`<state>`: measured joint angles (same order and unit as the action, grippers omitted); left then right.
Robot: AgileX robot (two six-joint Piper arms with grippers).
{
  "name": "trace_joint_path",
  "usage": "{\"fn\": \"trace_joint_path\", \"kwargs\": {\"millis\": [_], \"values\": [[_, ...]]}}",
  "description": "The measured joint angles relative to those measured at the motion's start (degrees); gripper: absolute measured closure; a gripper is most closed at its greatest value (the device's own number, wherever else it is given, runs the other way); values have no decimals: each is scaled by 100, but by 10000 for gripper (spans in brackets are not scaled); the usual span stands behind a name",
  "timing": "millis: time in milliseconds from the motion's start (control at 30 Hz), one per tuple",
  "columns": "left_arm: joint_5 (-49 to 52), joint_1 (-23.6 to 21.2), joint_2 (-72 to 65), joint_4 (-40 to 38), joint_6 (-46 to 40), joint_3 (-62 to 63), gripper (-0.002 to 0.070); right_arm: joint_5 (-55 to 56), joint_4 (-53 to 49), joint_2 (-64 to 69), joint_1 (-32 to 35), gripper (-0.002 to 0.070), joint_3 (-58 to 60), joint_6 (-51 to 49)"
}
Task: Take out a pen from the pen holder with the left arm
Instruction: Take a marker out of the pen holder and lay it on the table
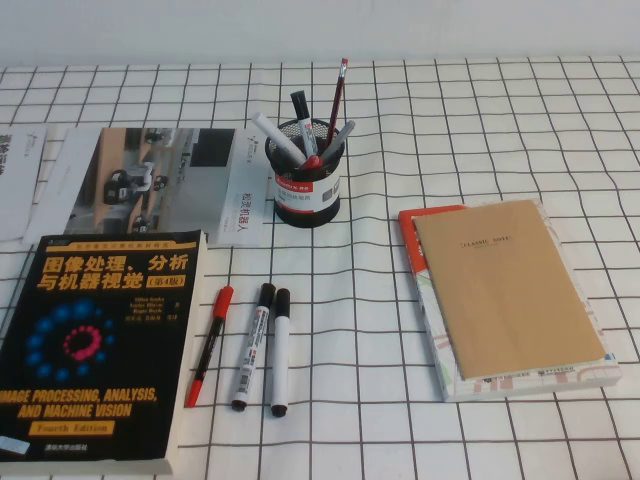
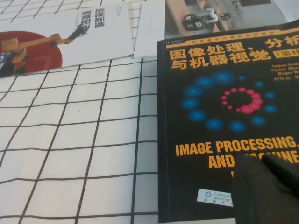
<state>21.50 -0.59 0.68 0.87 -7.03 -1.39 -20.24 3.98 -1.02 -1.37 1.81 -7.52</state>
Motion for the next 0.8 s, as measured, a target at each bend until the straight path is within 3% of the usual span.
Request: {"fn": "trace_joint_path", "kwargs": {"millis": [433, 800], "values": [[-268, 0, 0, 143, 14, -4, 677, 0, 0, 0, 0, 692, 0, 0], [-1524, 0, 0, -2346, 1615, -4, 677, 0, 0, 0, 0, 693, 0, 0]]}}
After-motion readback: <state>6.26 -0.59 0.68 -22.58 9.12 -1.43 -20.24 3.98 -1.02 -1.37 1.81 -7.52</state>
